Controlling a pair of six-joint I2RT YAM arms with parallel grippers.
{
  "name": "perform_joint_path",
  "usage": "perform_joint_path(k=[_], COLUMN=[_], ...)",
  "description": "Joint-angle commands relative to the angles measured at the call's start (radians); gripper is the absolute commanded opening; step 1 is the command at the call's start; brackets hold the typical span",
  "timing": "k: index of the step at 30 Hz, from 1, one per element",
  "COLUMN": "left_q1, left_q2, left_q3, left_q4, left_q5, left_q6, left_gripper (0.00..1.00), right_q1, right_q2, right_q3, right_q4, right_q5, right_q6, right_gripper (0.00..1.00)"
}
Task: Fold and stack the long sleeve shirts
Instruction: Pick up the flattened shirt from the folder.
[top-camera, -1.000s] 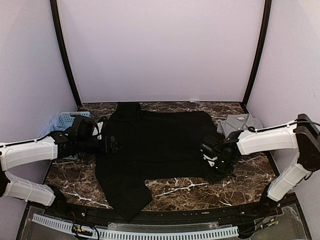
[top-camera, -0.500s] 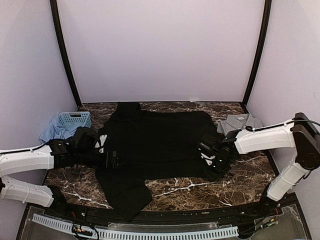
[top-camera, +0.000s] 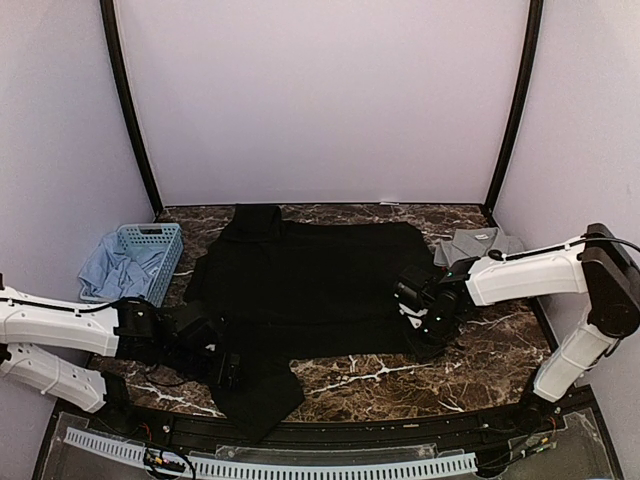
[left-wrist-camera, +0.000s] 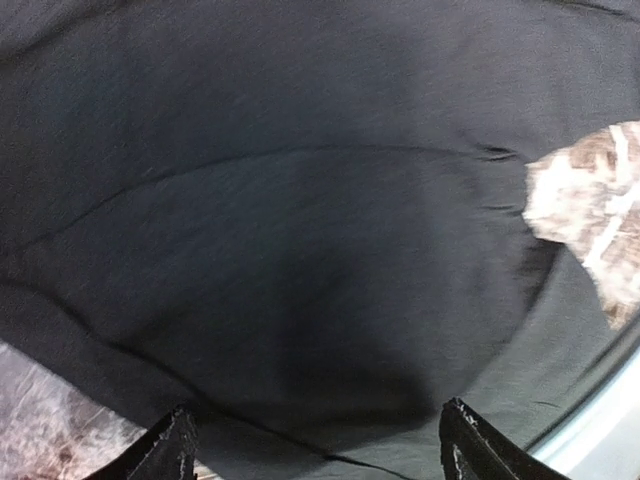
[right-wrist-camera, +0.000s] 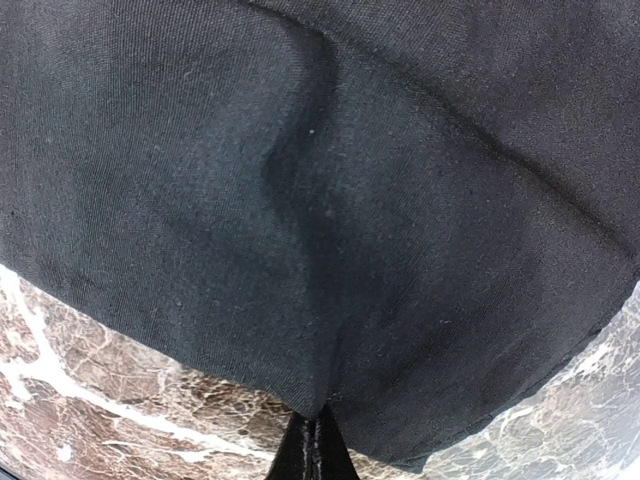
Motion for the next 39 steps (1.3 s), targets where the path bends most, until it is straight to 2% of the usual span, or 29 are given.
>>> perform_joint_path(k=[1, 7, 10, 11, 13, 19, 23, 29, 33, 39], left_q1=[-0.026, -0.04, -0.043, -0.045, -0.046, -0.047, -0.046, -0.046, -0.032, 0.089], left_q2=[0.061, 0.161, 0.172, 0.174, 0.175, 0.162, 0.132, 0.079, 0.016, -0.078], left_q3=[0.032, 0.035, 0.029, 0.027, 0.024, 0.06, 0.127, 0.28, 0.331, 0.34], left_q4=[-0.08, -0.066, -0.022, -0.014, 0.002, -0.028, -0.078, -0.267, -0.33, -0.309], left_q5=[-0.105, -0.128, -0.111, -0.105, -0.098, -0.107, -0.114, -0.088, -0.061, 0.015], left_q6=[-0.087, -0.089, -0.087, -0.087, -0.085, -0.063, -0.022, 0.077, 0.124, 0.185], left_gripper=[0.81, 0.63, 0.44, 0.34, 0.23, 0.01, 0.0, 0.0, 0.0, 0.0], right_q1=[-0.003, -0.003, -0.003, -0.003, -0.003, -0.003, -0.004, -0.005, -0.004, -0.004], right_q2=[-0.005, -0.045, -0.06, -0.063, -0.071, -0.073, -0.086, -0.121, -0.128, -0.136], right_q3=[0.019, 0.016, 0.013, 0.011, 0.005, 0.005, 0.019, 0.027, 0.025, 0.042], right_q4=[-0.006, -0.027, -0.038, -0.039, -0.036, -0.041, -0.057, -0.087, -0.101, -0.133], right_q5=[0.006, 0.023, 0.033, 0.034, 0.033, 0.038, 0.048, 0.047, 0.041, 0.054], right_q6=[0.002, 0.012, 0.019, 0.021, 0.023, 0.025, 0.027, 0.026, 0.022, 0.012], right_gripper=[0.0, 0.0, 0.0, 0.0, 0.0, 0.0, 0.0, 0.0, 0.0, 0.0])
